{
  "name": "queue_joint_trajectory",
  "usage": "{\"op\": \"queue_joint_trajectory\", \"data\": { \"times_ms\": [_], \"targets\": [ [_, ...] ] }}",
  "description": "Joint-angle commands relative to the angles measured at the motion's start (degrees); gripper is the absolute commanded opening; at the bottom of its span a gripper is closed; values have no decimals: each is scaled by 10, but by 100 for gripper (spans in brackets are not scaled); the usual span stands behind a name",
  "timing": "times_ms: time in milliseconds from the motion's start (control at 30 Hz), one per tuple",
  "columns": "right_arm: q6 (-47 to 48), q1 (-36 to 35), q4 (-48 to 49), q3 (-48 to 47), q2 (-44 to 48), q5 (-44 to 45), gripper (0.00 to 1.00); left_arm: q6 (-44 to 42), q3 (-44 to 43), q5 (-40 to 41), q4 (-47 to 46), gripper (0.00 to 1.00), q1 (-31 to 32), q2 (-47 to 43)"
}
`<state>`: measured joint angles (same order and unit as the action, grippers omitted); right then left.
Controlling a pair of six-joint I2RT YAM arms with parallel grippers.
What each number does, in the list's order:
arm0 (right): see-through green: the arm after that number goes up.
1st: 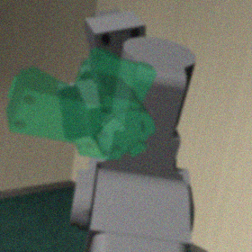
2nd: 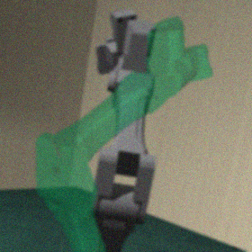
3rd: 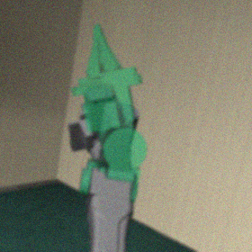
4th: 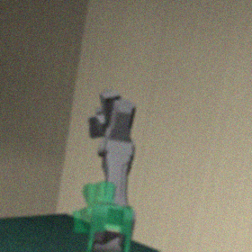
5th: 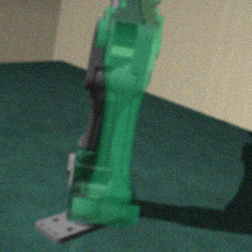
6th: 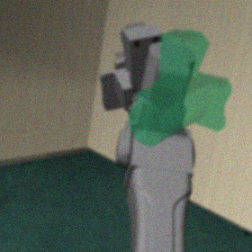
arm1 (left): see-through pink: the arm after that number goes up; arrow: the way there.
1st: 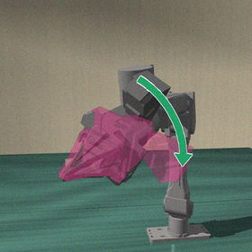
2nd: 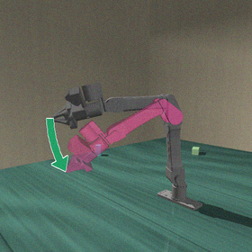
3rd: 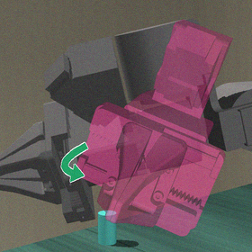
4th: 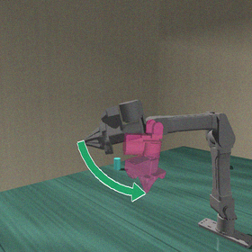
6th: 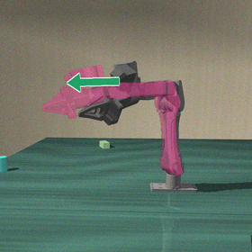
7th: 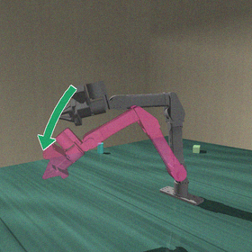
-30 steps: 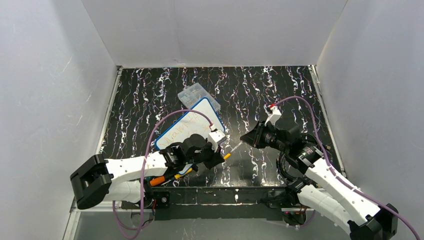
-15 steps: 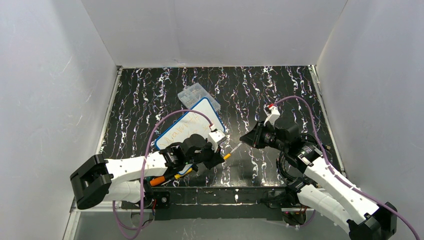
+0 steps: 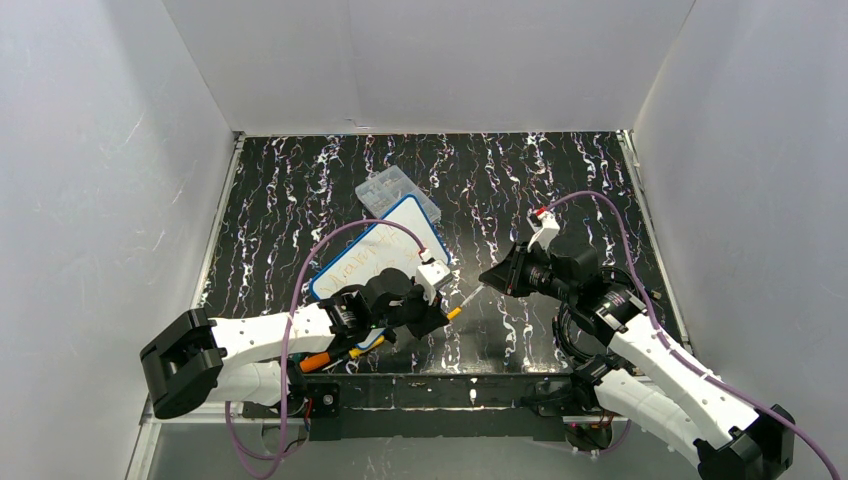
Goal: Write a sentence on the whiteboard
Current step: Insert the whiteboard marker without the cap into the pen cap.
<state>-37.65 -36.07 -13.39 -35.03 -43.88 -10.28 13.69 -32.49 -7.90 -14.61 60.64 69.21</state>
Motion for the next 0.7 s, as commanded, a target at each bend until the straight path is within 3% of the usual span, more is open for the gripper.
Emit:
{"op": "queue_joint_trajectory", "data": {
  "times_ms": [0,667],
  "targets": [
    [9,0,8,-32,1,-6,1,-1,4,10,-10,0,-2,-20],
    [5,0,8,-31,-2,3,1,-9,11,1,-10,0,-2,-36]
  ]
}}
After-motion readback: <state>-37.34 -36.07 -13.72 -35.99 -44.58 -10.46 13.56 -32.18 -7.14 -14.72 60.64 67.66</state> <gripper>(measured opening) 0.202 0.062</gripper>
